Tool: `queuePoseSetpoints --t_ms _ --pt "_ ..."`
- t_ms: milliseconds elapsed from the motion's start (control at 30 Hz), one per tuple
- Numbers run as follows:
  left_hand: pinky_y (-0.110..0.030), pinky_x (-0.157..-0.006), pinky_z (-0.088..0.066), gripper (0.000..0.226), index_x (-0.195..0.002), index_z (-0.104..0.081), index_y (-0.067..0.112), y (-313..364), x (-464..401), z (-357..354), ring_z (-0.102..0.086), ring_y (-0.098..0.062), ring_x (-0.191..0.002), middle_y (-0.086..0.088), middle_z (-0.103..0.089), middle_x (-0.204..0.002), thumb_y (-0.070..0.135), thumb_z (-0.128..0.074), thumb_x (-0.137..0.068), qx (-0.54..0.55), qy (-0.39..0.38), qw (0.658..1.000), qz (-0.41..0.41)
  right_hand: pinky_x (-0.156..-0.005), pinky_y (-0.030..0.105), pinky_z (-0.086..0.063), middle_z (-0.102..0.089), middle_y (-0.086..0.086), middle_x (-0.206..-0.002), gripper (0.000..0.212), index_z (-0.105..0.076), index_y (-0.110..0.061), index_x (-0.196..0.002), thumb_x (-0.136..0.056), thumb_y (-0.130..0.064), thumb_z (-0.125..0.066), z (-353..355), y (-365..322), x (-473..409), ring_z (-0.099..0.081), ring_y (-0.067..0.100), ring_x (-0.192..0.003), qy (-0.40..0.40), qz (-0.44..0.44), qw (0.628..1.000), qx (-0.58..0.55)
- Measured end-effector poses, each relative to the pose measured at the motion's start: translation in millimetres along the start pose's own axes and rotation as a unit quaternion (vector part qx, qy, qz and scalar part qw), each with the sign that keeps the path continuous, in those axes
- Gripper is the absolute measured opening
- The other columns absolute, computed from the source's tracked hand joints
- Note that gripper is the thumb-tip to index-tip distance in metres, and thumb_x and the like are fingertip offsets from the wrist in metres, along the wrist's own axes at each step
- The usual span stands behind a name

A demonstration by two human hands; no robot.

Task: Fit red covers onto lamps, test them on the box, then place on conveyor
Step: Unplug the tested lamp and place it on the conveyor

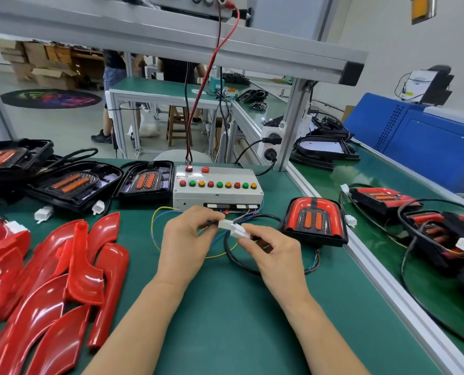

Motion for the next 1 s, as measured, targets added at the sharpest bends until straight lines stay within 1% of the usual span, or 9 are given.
queuePoseSetpoints --t_ms 100,167,233,367,533,700,833,933,1000 --pt "-0.017 -0.084 -0.049 0.024 -0.094 -0.075 0.007 3 0 -1 -0.065 -0.009 -0.083 0.000 -0.070 -0.092 -0.008 -0.069 -0.078 -0.014 -0.004 1.000 -0.016 -0.079 0.033 -0.052 -0.074 -0.014 -0.089 0.021 -0.076 -0.029 -0.100 -0.082 -0.018 -0.077 1 -1 0 -0.066 0.017 -0.081 0.010 -0.007 1.000 -0.006" --pt "-0.011 -0.083 -0.047 0.023 -0.094 -0.075 0.015 -3 1 -4 -0.065 -0.003 -0.084 0.004 -0.071 -0.094 -0.001 -0.072 -0.078 0.042 -0.031 0.998 0.037 -0.079 0.034 -0.052 -0.074 -0.015 -0.089 0.020 -0.076 -0.029 -0.100 -0.082 -0.020 -0.076 2 0 -1 -0.066 0.017 -0.082 0.015 -0.011 1.000 -0.006" --pt "-0.009 -0.079 -0.047 0.018 -0.087 -0.075 0.020 -10 2 -6 -0.066 -0.003 -0.084 0.003 -0.072 -0.092 0.005 -0.072 -0.080 0.106 -0.042 0.990 0.086 -0.079 0.037 -0.052 -0.074 -0.015 -0.089 0.021 -0.076 -0.029 -0.101 -0.082 -0.019 -0.076 2 1 -1 -0.065 0.019 -0.081 0.012 -0.012 1.000 0.002" --pt "-0.011 -0.081 -0.048 0.023 -0.080 -0.074 0.020 -9 1 -4 -0.066 -0.004 -0.084 0.003 -0.072 -0.088 -0.003 -0.070 -0.079 0.111 -0.039 0.989 0.086 -0.077 0.039 -0.051 -0.074 -0.011 -0.088 0.024 -0.076 -0.029 -0.101 -0.082 -0.016 -0.077 0 2 0 -0.063 0.021 -0.077 0.006 -0.014 1.000 0.017" --pt "-0.013 -0.074 -0.050 0.030 -0.075 -0.071 0.025 -12 3 -1 -0.066 -0.007 -0.077 0.004 -0.072 -0.082 -0.005 -0.072 -0.077 0.120 0.016 0.987 0.104 -0.070 0.035 -0.049 -0.072 -0.007 -0.085 0.023 -0.076 -0.024 -0.105 -0.083 -0.017 -0.076 -2 -4 1 -0.057 0.016 -0.068 0.008 0.011 0.999 0.038" --pt "-0.011 -0.067 -0.048 0.023 -0.073 -0.073 0.021 -21 5 -6 -0.065 -0.003 -0.072 0.008 -0.073 -0.077 -0.001 -0.074 -0.075 0.158 0.016 0.975 0.155 -0.071 0.029 -0.048 -0.072 -0.006 -0.089 0.022 -0.076 -0.020 -0.107 -0.085 -0.019 -0.074 2 -11 1 -0.057 0.011 -0.069 0.027 0.037 0.994 0.103" --pt "-0.011 -0.068 -0.048 0.021 -0.074 -0.073 0.020 -26 7 -5 -0.066 -0.005 -0.072 0.009 -0.072 -0.075 -0.001 -0.075 -0.075 0.154 0.049 0.971 0.175 -0.066 0.020 -0.044 -0.066 -0.010 -0.082 0.022 -0.076 -0.020 -0.105 -0.084 -0.017 -0.074 -2 -21 5 -0.048 0.000 -0.062 0.021 0.091 0.987 0.130" --pt "-0.014 -0.066 -0.051 0.020 -0.072 -0.073 0.020 -32 7 -7 -0.065 -0.007 -0.068 0.003 -0.073 -0.073 0.000 -0.075 -0.075 0.194 0.050 0.958 0.204 -0.065 0.027 -0.047 -0.068 -0.007 -0.084 0.021 -0.076 -0.021 -0.105 -0.084 -0.018 -0.074 -2 -23 5 -0.046 0.001 -0.061 0.044 0.094 0.981 0.163" --pt "-0.014 -0.063 -0.050 0.020 -0.071 -0.073 0.021 -31 8 -10 -0.064 -0.006 -0.065 0.003 -0.073 -0.070 0.002 -0.076 -0.074 0.185 0.035 0.960 0.207 -0.065 0.026 -0.046 -0.069 -0.007 -0.087 0.022 -0.076 -0.021 -0.105 -0.084 -0.016 -0.074 -1 -24 4 -0.047 0.002 -0.062 0.055 0.096 0.980 0.164"
Point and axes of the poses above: each hand's wrist, its own x-axis away from the middle knuckle, its own z-axis out of the back of the hand, y = z × x, the point moved 8 cm from there along -x, towards the middle knuckle
